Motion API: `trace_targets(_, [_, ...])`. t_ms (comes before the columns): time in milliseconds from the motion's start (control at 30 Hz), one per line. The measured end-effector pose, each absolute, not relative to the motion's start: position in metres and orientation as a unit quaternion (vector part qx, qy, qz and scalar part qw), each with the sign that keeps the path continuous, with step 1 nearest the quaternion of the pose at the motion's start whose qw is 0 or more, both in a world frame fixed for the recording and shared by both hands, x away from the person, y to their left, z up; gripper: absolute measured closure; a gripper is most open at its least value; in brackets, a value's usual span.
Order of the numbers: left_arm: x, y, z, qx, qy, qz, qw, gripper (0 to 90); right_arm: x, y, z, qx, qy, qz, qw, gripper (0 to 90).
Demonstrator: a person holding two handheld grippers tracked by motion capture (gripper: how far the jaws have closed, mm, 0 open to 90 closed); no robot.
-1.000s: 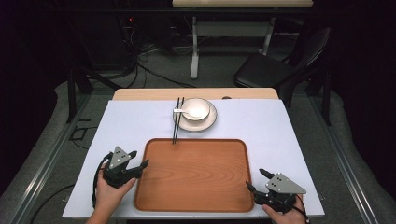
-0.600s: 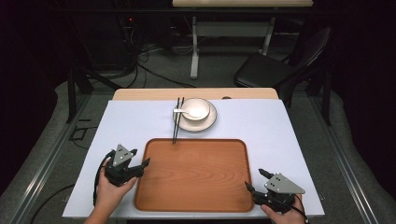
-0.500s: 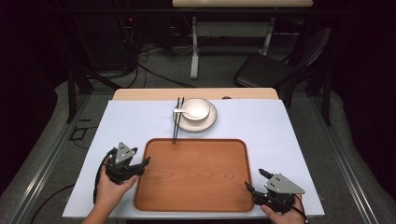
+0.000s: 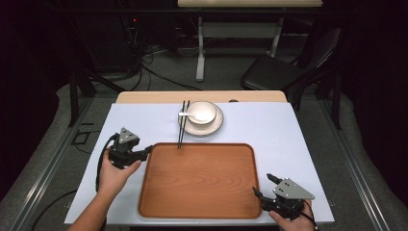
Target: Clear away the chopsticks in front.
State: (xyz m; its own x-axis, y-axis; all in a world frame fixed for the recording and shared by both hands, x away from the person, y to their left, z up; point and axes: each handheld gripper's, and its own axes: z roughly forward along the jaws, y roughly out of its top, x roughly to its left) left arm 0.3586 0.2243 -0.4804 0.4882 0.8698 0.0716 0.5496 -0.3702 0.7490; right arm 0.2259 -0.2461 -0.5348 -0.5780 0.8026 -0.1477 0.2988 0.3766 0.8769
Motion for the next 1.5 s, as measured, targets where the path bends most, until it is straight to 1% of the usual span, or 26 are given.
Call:
trace_targets(200, [0.377, 0.224, -0.466, 0.791, 0.453, 0.241, 0.333, 43.3, 0.226, -0.247, -0.535, 0.356, 0.775, 0.433, 0.29, 33.5])
trace_targets(367, [0.39, 0.221, -0.457, 0.796, 0.454, 0.245, 0.316, 43.5, 0.226, -0.248, -0.534, 0.356, 0.774, 0.435, 0.291, 33.5])
trace_targets(600, [0.406, 0.214, -0.45, 0.795, 0.457, 0.249, 0.311, 43.5, 0.226, -0.248, -0.534, 0.357, 0.774, 0.435, 0.291, 33.5])
trace_targets(767, [0.417, 0.205, -0.445, 0.799, 0.449, 0.252, 0.31, 46.3, 0.225, -0.249, -0.534, 0.357, 0.774, 0.435, 0.291, 33.5])
trace_targets(833, [0.421, 0.2, -0.444, 0.801, 0.451, 0.242, 0.309, 48.3, 0.225, -0.249, -0.533, 0.359, 0.773, 0.435, 0.291, 33.6])
trace_targets(1133, [0.439, 0.178, -0.449, 0.815, 0.451, 0.227, 0.286, 50.3, 0.225, -0.251, -0.533, 0.36, 0.772, 0.435, 0.292, 33.6])
trace_targets(1300, [0.452, 0.169, -0.456, 0.814, 0.468, 0.211, 0.272, 55.4, 0.225, -0.252, -0.532, 0.36, 0.77, 0.437, 0.294, 33.6])
trace_targets(1500, [0.46, 0.162, -0.465, 0.811, 0.484, 0.199, 0.263, 56.7, 0.224, -0.253, -0.532, 0.36, 0.77, 0.439, 0.292, 33.7])
